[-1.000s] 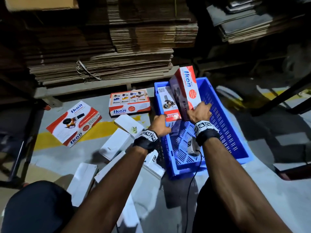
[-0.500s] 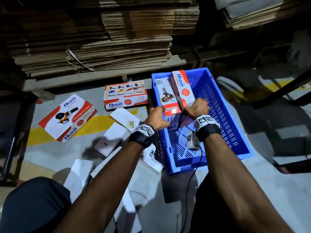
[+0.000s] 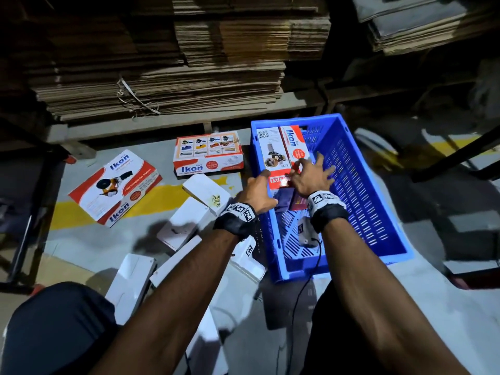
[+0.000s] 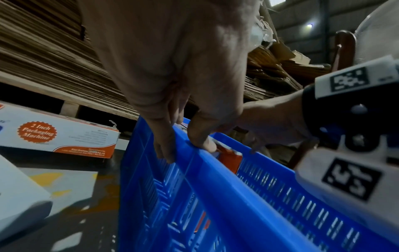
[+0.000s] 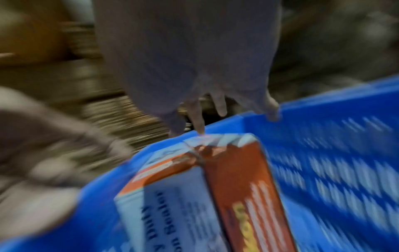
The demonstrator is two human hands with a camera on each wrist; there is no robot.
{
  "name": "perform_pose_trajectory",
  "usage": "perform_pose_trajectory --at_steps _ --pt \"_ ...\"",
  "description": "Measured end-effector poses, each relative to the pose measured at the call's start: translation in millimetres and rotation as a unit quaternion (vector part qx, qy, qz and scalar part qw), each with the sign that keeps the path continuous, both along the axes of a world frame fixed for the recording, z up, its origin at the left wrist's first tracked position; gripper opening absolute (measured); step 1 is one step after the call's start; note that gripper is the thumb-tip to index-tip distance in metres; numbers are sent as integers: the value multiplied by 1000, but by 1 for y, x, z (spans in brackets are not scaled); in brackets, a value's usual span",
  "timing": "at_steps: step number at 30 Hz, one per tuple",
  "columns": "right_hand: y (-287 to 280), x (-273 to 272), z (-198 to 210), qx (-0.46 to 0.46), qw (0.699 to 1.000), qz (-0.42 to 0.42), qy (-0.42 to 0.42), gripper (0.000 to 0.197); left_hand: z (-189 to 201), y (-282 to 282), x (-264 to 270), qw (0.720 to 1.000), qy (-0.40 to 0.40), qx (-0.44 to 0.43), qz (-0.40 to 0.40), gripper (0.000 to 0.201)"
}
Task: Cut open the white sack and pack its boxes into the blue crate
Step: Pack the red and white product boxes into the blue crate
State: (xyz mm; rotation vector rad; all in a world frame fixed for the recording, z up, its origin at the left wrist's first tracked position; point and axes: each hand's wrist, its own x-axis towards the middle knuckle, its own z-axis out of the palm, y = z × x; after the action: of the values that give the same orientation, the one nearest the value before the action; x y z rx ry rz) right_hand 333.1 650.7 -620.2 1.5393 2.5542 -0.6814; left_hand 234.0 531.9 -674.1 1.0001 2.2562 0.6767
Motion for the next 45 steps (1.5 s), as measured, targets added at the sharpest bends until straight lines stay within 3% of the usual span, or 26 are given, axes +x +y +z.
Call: perform_pose_trajectory --at_steps 3,7,11,15,22,25,31,34,38,40,43,45 --pt "-23 -27 -2 44 993 101 41 60 -6 -16 -17 997 -48 62 11 103" --pt "-69 -49 -8 10 981 183 62 34 -10 -42 -70 979 -122 116 119 67" --pt "-76 -62 -32 13 986 166 27 33 -20 -60 -131 991 17 20 130 56" --pt "-62 -65 -45 19 980 195 -29 55 -45 -55 -165 991 86 -79 64 64" --pt "-57 -65 -52 12 977 208 -48 72 -101 -27 -177 943 303 -138 23 86" --pt "-56 -65 -49 3 977 207 -44 75 -105 -12 -184 935 332 -121 24 97" --pt "-52 -64 -48 -8 978 203 -42 74 -120 14 -189 949 283 -132 -46 116" --pt "-49 -64 -53 -23 978 204 -42 73 -116 19 -183 954 233 -184 -47 107" --pt "-49 -64 -50 -29 978 203 -43 72 -109 4 -156 943 239 -220 -72 102" --pt "-48 -64 -46 -26 977 209 -46 72 -105 -14 -135 944 219 -229 -88 88" --pt "-51 -62 -45 -27 975 217 -47 72 -86 -44 -109 954 225 -174 -99 46" --pt "-51 -61 -46 -41 976 210 -39 71 -68 -51 -112 963 264 -36 -31 32"
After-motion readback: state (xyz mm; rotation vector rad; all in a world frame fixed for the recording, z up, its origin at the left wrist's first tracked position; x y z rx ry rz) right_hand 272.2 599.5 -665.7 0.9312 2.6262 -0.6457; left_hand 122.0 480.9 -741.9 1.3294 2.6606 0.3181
